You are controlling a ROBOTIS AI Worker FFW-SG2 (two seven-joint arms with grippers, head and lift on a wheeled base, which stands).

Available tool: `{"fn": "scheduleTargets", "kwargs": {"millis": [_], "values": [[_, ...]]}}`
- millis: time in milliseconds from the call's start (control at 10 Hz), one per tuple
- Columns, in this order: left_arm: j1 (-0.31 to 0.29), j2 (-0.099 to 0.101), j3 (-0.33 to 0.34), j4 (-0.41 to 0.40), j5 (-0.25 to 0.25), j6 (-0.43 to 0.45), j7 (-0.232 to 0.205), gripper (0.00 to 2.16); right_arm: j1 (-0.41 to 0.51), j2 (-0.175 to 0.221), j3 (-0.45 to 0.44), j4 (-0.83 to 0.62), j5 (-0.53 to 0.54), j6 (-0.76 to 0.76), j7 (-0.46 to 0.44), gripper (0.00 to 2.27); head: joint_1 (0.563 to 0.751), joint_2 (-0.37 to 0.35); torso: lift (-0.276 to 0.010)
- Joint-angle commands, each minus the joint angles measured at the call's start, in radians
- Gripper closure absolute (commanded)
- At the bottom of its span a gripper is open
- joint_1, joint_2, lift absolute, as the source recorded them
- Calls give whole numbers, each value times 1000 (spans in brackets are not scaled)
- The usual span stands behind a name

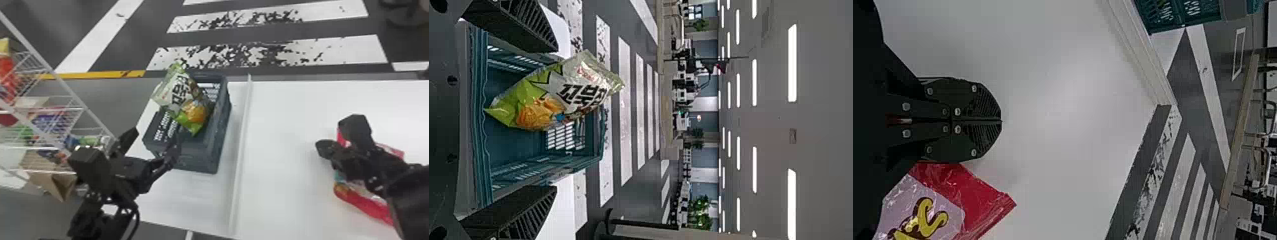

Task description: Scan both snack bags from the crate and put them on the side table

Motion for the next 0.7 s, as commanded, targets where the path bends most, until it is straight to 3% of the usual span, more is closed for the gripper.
{"fn": "scheduleTargets", "kwargs": {"millis": [0,400,600], "values": [[-10,0,-5,11,0,0,0,-2,75,-15,-32,-127,-39,39,16,2246,695,250,-87],[-24,0,-16,33,0,3,0,-2,252,-22,-88,-424,-84,220,58,2246,695,257,-87],[-33,3,-24,45,5,0,0,-2,279,-29,-90,-441,-75,267,59,2246,695,264,-87]]}}
